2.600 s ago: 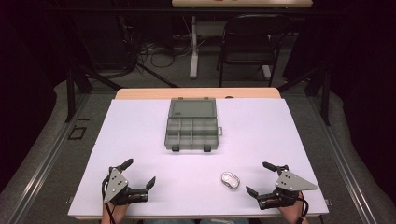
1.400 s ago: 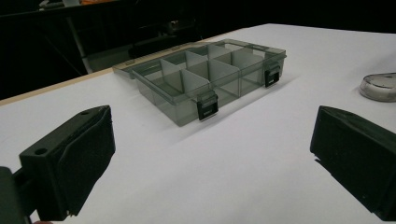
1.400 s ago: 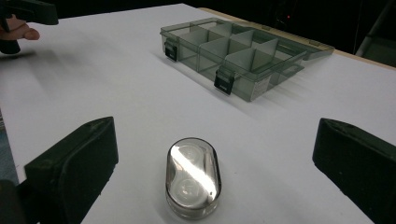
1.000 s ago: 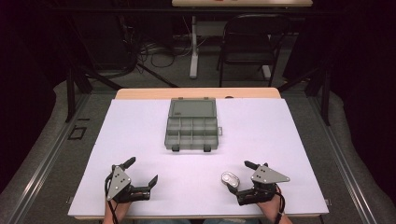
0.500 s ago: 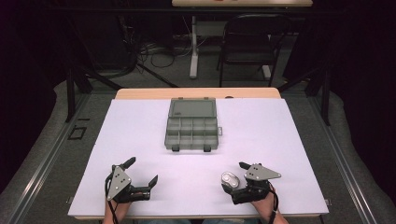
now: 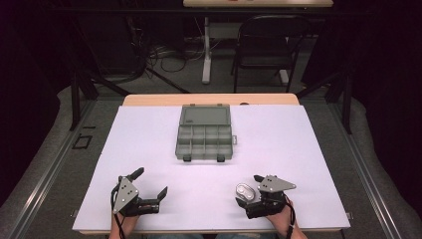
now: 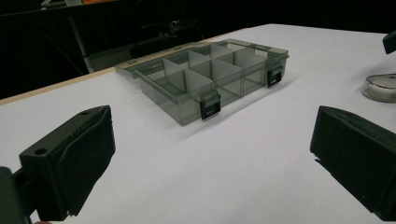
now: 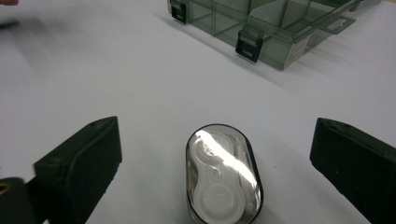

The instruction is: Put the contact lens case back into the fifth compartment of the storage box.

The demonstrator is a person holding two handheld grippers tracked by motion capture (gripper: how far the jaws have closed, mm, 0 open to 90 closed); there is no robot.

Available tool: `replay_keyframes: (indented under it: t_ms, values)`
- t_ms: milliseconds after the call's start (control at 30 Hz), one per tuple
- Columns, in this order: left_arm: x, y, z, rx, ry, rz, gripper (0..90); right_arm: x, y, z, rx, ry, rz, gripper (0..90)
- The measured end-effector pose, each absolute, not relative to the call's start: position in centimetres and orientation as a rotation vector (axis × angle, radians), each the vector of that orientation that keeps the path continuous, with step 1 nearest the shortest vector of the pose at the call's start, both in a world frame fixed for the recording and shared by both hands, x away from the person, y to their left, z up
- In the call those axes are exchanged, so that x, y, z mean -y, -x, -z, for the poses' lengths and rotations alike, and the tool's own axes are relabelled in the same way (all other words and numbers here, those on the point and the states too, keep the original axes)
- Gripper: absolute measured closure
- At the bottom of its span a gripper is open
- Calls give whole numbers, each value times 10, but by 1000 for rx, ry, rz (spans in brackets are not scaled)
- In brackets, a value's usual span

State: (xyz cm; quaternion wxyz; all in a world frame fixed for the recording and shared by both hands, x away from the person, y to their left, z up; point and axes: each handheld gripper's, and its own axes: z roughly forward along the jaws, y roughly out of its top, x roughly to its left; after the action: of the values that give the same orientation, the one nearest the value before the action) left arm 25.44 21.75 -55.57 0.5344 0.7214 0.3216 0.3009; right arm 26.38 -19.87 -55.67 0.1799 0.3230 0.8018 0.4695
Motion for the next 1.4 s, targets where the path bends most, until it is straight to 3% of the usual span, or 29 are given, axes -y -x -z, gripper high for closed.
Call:
replay_keyframes:
  t_ms: [200, 633, 967, 1400]
  values:
    - [-218, -255, 556, -771, -1716, -714, 1, 196, -263, 559, -2305, -921, -1294, 90]
    - [-218, -255, 556, -770, -1717, -713, 1, 195, -266, 566, -2401, -982, -1119, 399]
    - [-218, -255, 556, -771, -1722, -709, 1, 199, -268, 567, -2418, -975, -1106, 490]
    - [-218, -255, 556, -772, -1722, -711, 1, 204, -269, 564, -2415, -945, -1137, 493]
